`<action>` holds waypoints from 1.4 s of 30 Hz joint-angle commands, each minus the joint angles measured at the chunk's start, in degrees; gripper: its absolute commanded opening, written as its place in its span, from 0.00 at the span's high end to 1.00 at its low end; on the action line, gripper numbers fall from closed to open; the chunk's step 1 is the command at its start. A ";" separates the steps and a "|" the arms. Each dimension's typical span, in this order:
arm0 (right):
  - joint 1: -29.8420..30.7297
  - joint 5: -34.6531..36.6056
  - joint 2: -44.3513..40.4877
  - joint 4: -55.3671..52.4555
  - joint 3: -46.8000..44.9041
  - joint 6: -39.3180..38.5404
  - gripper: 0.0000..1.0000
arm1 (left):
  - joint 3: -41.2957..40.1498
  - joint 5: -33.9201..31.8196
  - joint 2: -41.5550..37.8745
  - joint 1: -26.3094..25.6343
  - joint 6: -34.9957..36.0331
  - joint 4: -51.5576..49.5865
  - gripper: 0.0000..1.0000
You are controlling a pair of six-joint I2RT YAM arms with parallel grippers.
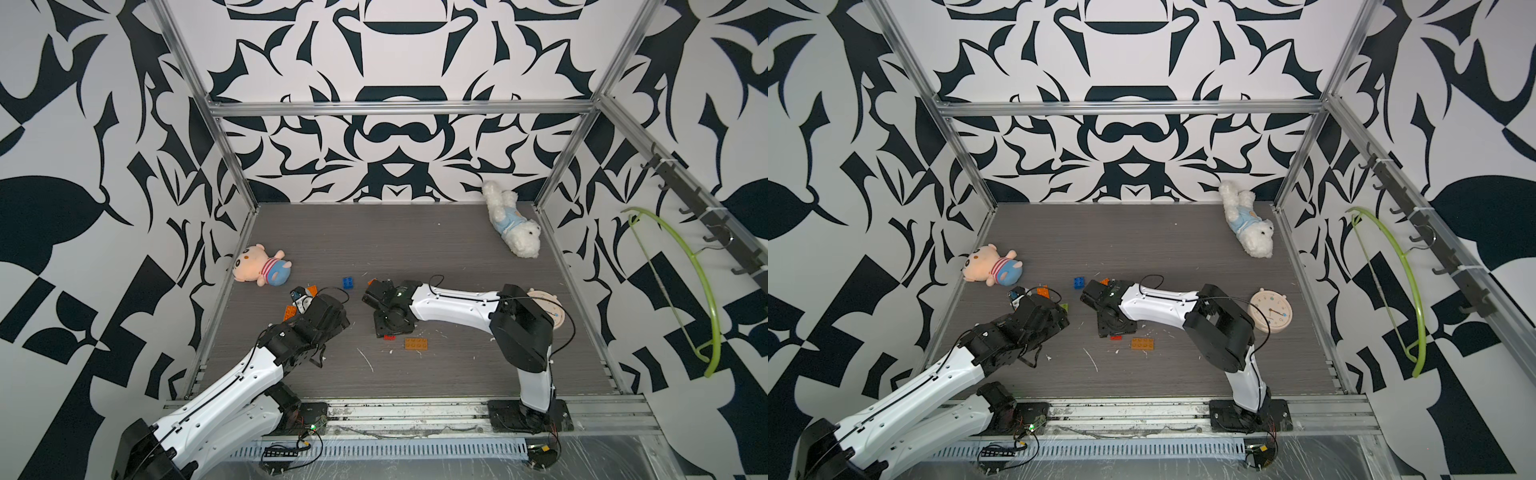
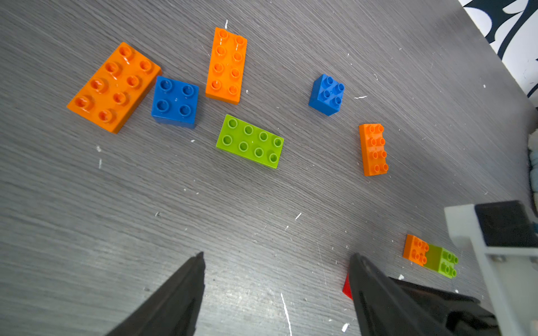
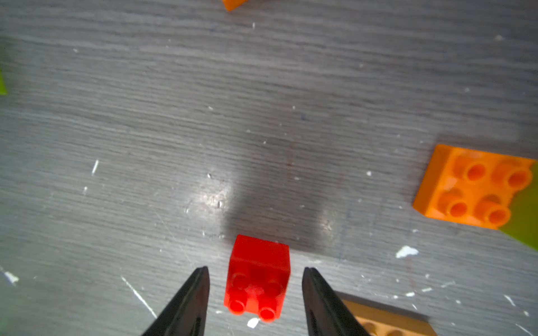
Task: Assemble the number 5 with lego
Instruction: Pick up the lego brick from the center of the board.
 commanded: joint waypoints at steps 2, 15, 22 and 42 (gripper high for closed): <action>0.40 2.27 -0.41 -3.33 2.17 1.66 0.48 | -0.38 0.41 1.20 0.26 1.14 -0.87 0.16; 0.49 1.59 0.73 -3.58 2.68 2.02 0.58 | 0.01 1.73 4.62 0.23 1.83 0.05 0.11; 0.48 1.31 0.74 -3.60 2.46 1.97 0.57 | 0.08 1.99 5.45 0.31 1.65 0.20 0.11; 0.51 0.16 1.28 -3.01 1.80 2.19 0.57 | 0.42 2.52 6.88 0.33 1.30 0.55 0.11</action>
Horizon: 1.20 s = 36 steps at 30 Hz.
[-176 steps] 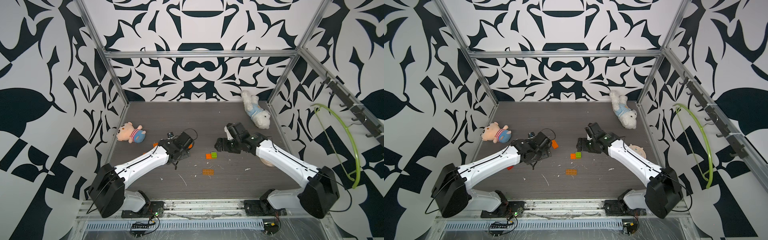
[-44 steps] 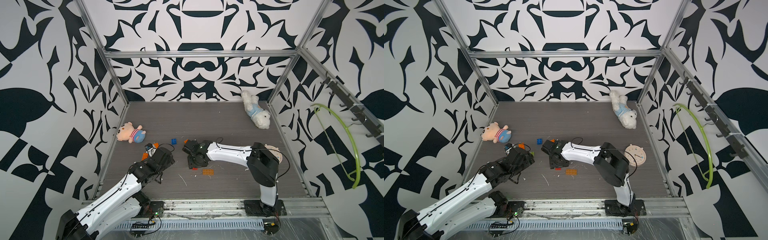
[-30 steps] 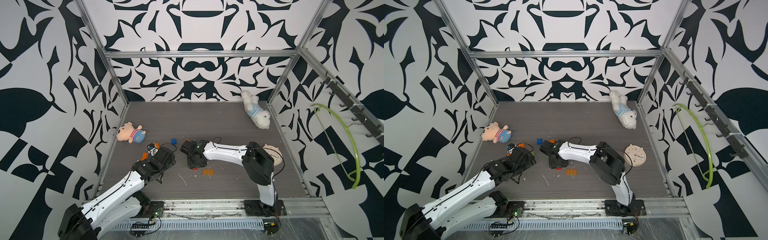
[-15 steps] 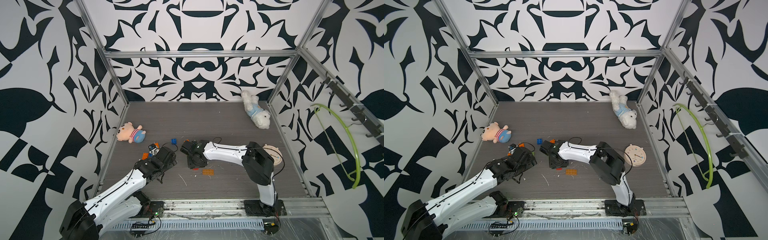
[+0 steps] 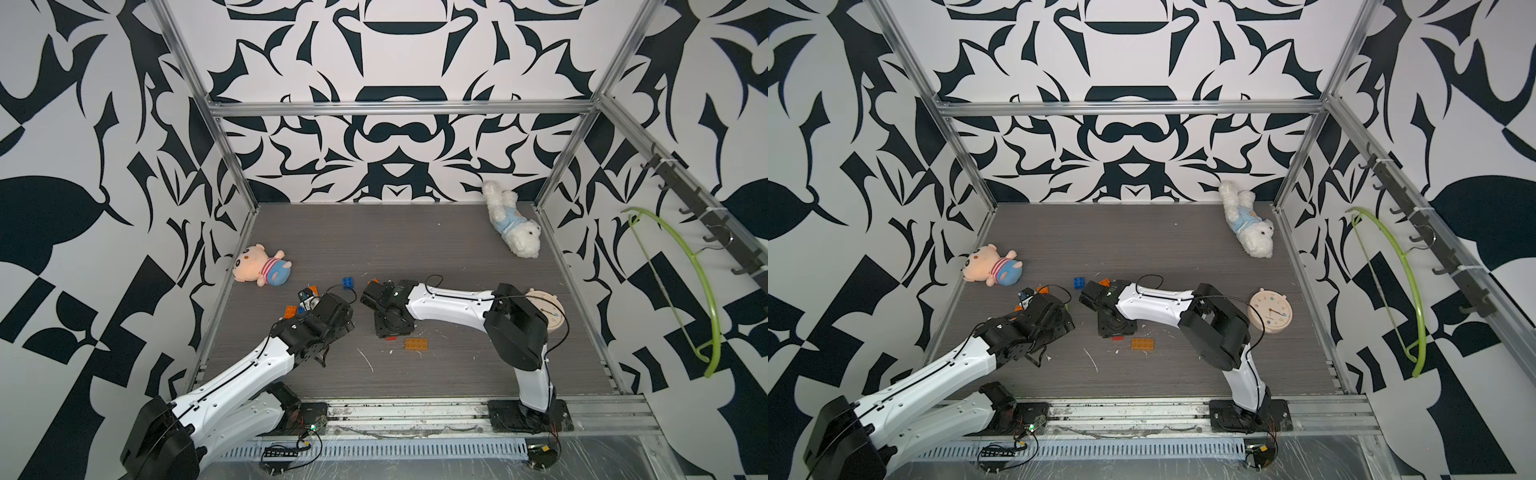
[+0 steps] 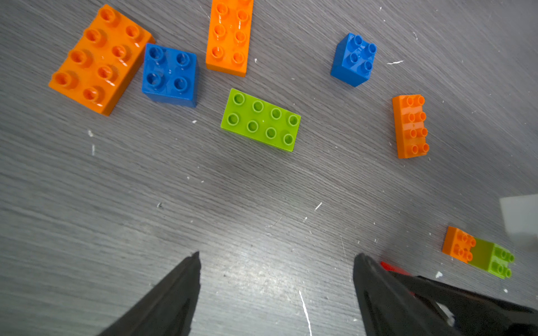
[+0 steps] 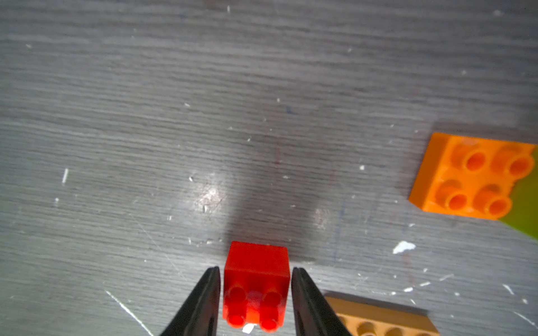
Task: Assemble the number 5 with lego
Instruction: Pick up the lego brick from the center of the board, then assemble the lego brick with the lego brick.
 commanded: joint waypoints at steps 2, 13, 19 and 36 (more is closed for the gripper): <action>0.42 0.07 -0.23 -0.41 0.21 0.62 0.61 | 0.49 0.34 0.48 0.30 0.25 0.21 0.11; 0.43 2.42 -6.55 -1.45 -2.04 1.32 0.67 | 0.40 1.80 0.80 0.27 0.19 1.11 0.11; 0.09 4.77 -14.11 -1.79 -8.15 3.82 0.66 | -0.04 6.59 2.70 0.26 1.70 6.94 0.11; -0.95 2.71 -15.53 2.38 -17.07 6.69 0.66 | 3.77 16.02 15.05 -1.40 4.85 15.20 0.10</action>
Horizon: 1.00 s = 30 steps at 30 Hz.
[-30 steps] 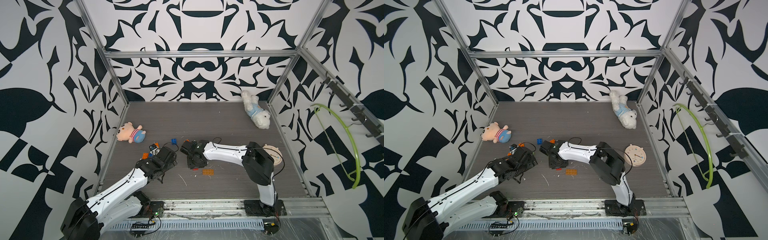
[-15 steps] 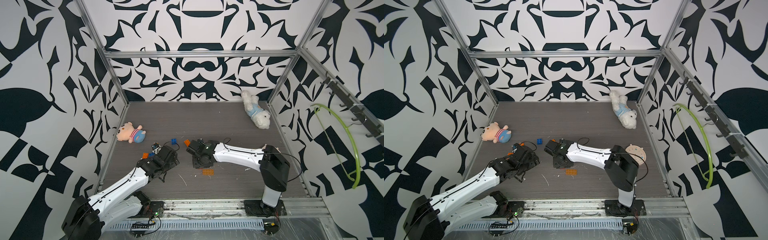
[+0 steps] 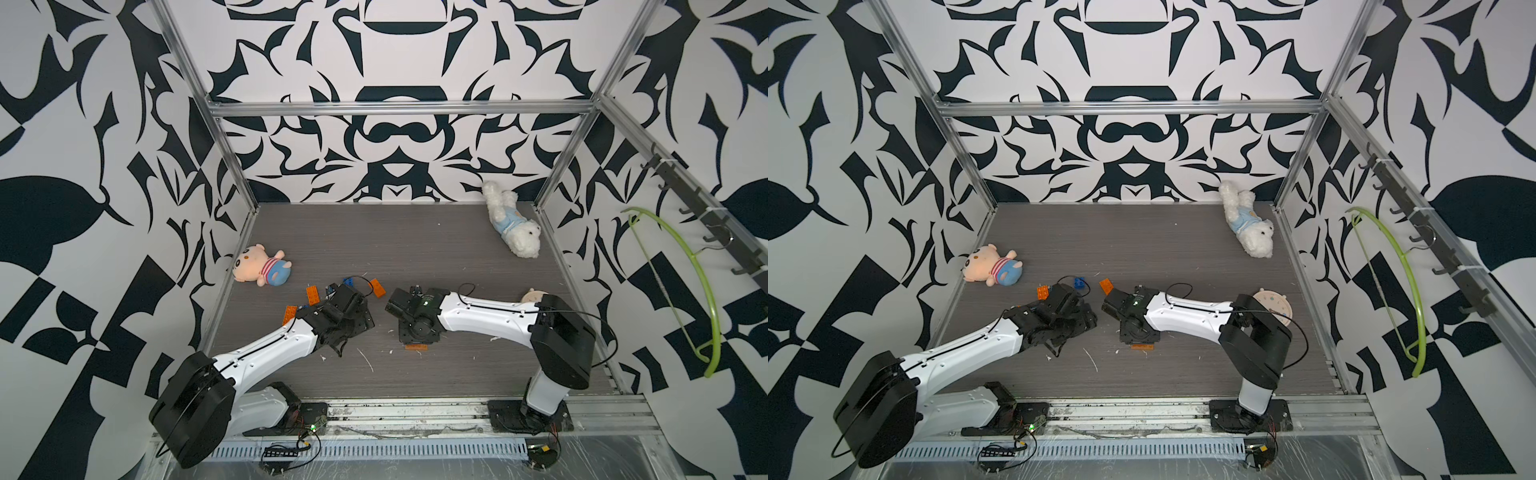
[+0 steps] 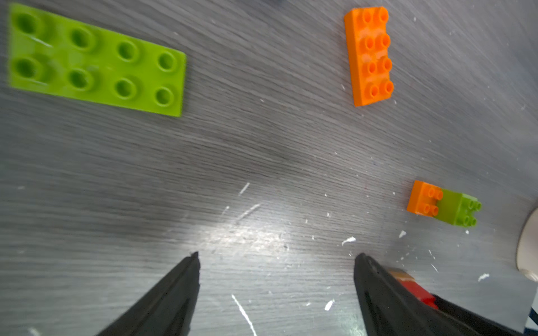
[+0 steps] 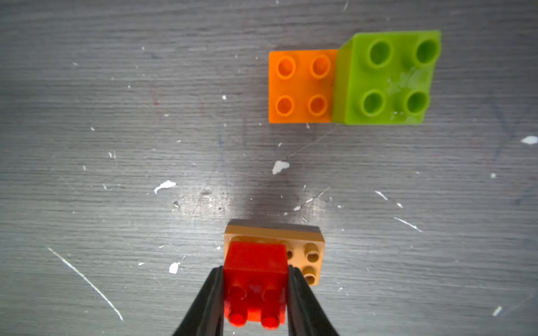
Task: Assemble the number 5 with lego
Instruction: Assemble the lego brick with the lego brick.
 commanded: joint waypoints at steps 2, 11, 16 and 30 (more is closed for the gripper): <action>-0.51 -0.07 0.29 1.60 -0.16 0.39 0.66 | 1.67 1.75 0.86 -0.57 1.06 2.14 0.09; -0.63 -0.35 1.46 1.35 0.02 0.53 0.66 | 1.80 2.26 2.00 -0.58 1.60 2.30 0.09; -0.58 0.03 1.43 -0.16 0.01 0.80 0.67 | 1.75 2.13 2.47 -0.59 1.50 2.23 0.09; 0.64 -0.42 0.32 0.66 -0.49 2.17 0.68 | 2.80 1.60 5.04 -0.58 1.31 0.63 0.09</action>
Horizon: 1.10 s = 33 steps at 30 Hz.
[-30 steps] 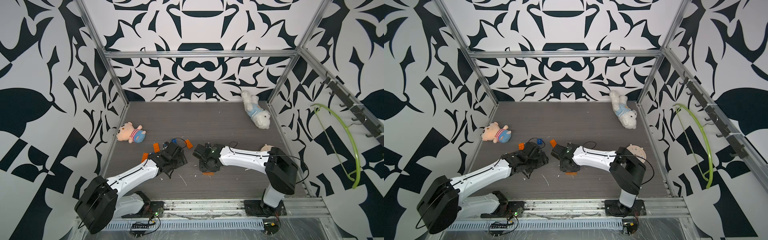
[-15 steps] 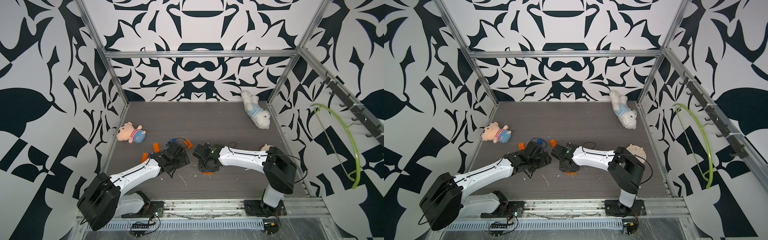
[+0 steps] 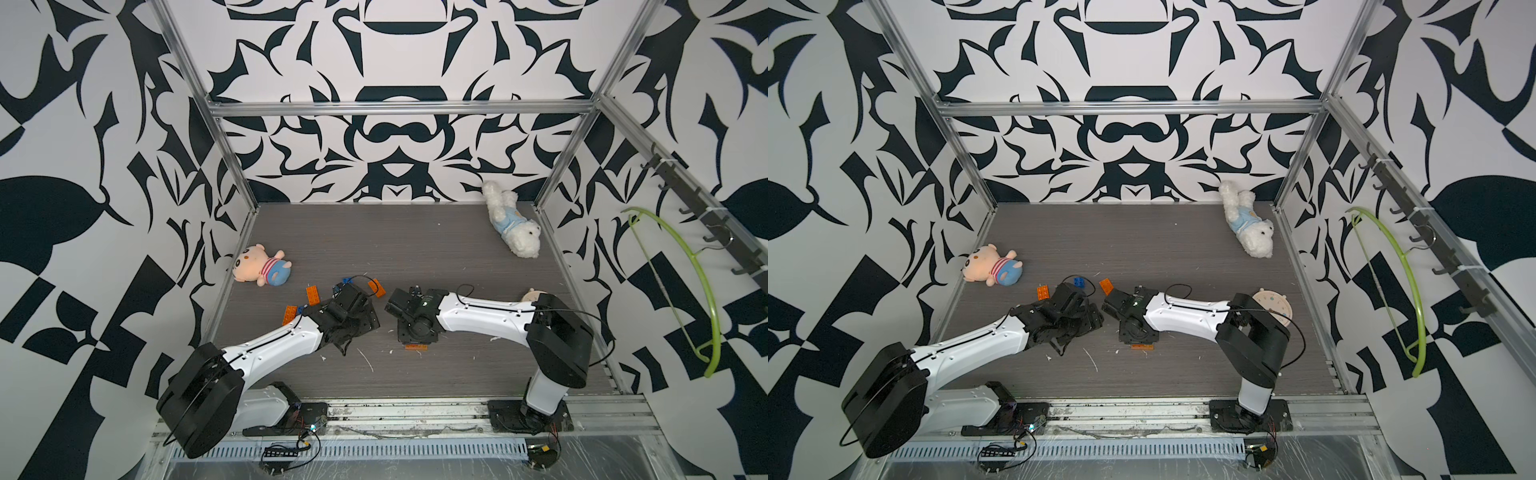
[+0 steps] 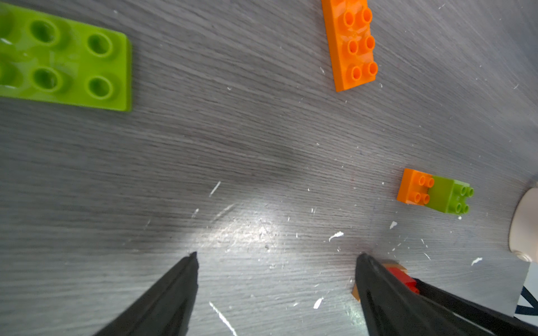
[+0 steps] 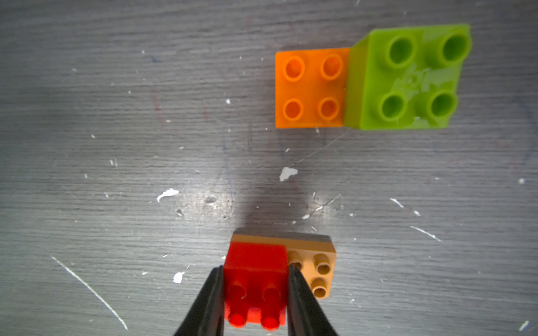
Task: Assemble the number 5 with lego
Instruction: Assemble the lego brick with the lego brick.
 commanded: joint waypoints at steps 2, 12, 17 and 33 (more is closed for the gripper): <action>1.06 0.17 -0.02 -1.28 -0.02 1.57 0.68 | 1.80 -0.30 2.15 -0.15 0.28 -1.59 0.09; 1.90 1.88 0.35 -0.73 -1.04 2.79 0.68 | 2.17 -1.18 2.22 -0.15 0.08 -2.54 0.09; 1.78 0.91 1.85 -1.02 -0.80 2.80 0.68 | 2.51 -1.57 2.42 -0.15 0.15 -3.40 0.09; 1.90 -0.14 4.00 -0.07 -5.52 1.05 0.72 | 2.47 -4.96 0.84 -0.15 -1.11 -6.21 0.08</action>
